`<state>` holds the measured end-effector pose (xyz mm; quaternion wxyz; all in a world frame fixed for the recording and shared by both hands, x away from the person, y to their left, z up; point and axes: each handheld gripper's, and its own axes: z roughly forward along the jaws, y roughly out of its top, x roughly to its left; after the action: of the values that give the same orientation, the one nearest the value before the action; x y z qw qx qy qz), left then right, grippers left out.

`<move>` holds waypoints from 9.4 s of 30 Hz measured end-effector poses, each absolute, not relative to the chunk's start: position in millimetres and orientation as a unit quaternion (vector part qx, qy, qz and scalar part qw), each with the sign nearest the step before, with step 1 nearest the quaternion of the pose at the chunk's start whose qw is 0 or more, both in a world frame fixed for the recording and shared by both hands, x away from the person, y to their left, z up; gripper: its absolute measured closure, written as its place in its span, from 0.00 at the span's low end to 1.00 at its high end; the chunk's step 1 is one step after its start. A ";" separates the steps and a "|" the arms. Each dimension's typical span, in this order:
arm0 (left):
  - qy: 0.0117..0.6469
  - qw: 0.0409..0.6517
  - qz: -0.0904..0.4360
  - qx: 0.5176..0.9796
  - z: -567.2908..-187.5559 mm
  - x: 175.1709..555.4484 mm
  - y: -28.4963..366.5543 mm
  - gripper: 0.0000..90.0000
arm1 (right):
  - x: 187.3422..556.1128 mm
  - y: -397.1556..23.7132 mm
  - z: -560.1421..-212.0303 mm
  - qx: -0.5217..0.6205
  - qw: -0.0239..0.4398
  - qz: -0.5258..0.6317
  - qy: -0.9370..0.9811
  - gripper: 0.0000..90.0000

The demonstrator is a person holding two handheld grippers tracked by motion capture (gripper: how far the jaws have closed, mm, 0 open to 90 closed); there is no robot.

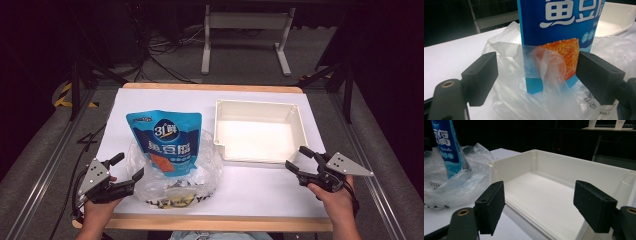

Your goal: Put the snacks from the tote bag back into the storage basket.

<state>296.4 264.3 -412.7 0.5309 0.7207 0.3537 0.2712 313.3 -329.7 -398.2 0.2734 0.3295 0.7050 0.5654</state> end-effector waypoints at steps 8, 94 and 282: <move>0.357 0.532 0.274 0.717 -412.1 295.3 265.3 0.21 | 314.0 -327.7 -397.1 0.324 0.272 0.559 0.713 0.29; 0.345 0.530 0.273 0.725 -411.7 290.4 260.3 0.21 | 359.6 -166.3 -312.3 0.186 0.201 0.521 0.808 0.32; 0.347 0.524 0.267 0.731 -414.6 293.3 260.5 0.20 | 433.2 -138.5 -281.0 0.154 0.185 0.523 0.818 0.57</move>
<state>293.3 260.5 -414.6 0.5242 0.7306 0.3467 0.2670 433.2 -138.5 -281.0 0.1849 0.1541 0.8179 0.5226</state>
